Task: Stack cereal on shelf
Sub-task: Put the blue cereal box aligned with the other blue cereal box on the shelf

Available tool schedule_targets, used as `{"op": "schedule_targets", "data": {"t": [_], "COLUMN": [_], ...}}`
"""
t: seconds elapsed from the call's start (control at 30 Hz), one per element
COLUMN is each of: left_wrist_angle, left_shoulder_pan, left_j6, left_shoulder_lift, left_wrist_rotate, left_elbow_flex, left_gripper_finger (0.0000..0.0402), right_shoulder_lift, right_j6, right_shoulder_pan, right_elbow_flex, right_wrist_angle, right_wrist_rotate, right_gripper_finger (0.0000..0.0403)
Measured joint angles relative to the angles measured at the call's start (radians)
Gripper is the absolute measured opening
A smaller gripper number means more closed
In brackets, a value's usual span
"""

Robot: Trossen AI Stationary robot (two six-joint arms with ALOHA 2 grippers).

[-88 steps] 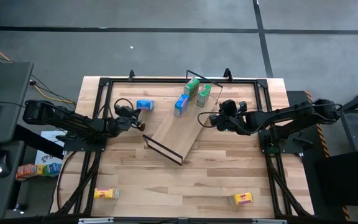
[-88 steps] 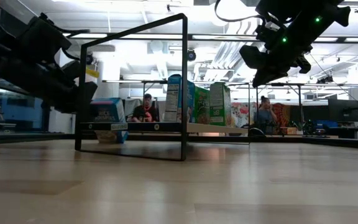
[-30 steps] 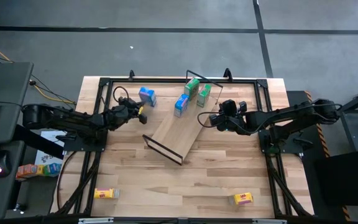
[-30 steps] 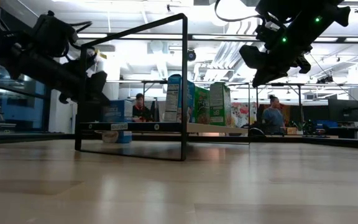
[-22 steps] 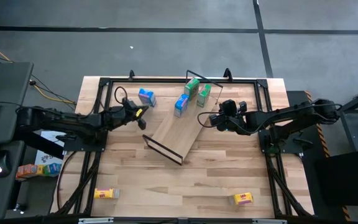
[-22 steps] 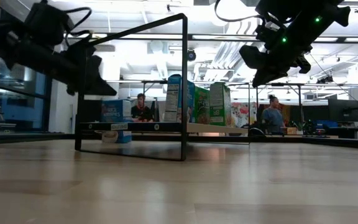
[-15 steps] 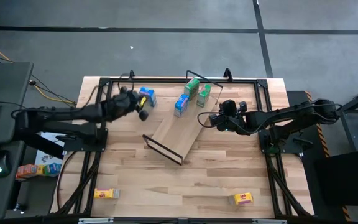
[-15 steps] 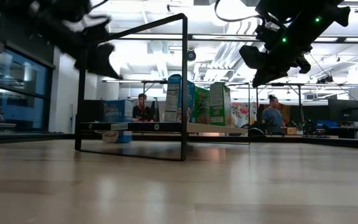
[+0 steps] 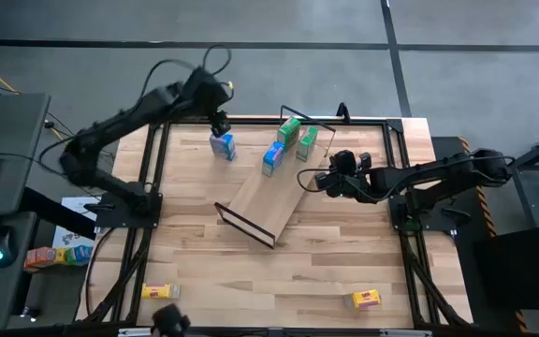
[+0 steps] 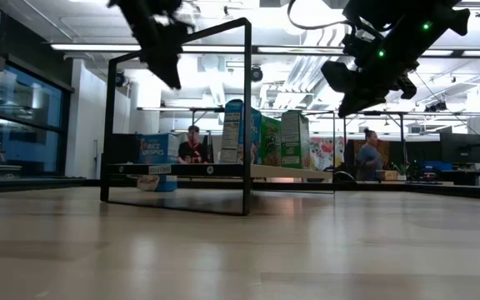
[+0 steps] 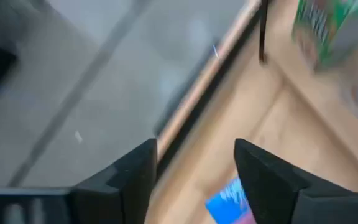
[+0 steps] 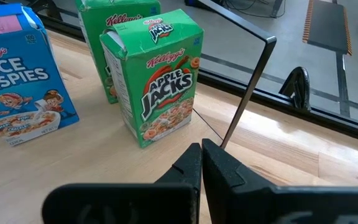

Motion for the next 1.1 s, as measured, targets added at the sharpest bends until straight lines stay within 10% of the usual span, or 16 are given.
{"op": "schedule_targets", "data": {"t": [0.2, 0.63, 1.1], "left_wrist_angle": [-0.265, -0.194, -0.108], "left_shoulder_pan": [0.052, -0.009, -0.033], "left_j6": [0.047, 0.263, 0.224], "left_shoulder_lift": [0.188, 0.148, 0.096], "left_wrist_rotate": [0.239, 0.465, 0.062], "left_elbow_flex": [0.148, 0.088, 0.008], "left_gripper_finger": [0.025, 0.0259, 0.0246], "right_shoulder_lift": [0.0, 0.0, 0.0], "right_j6": [0.0, -0.001, -0.003], "right_shoulder_pan": [0.0, -0.016, -0.033], "right_elbow_flex": [0.0, -0.001, -0.001], "right_wrist_angle": [-0.025, -0.068, -0.073], "right_wrist_rotate": [-0.003, 0.026, 0.007], "right_gripper_finger": [0.0, 0.0, 0.0]}}
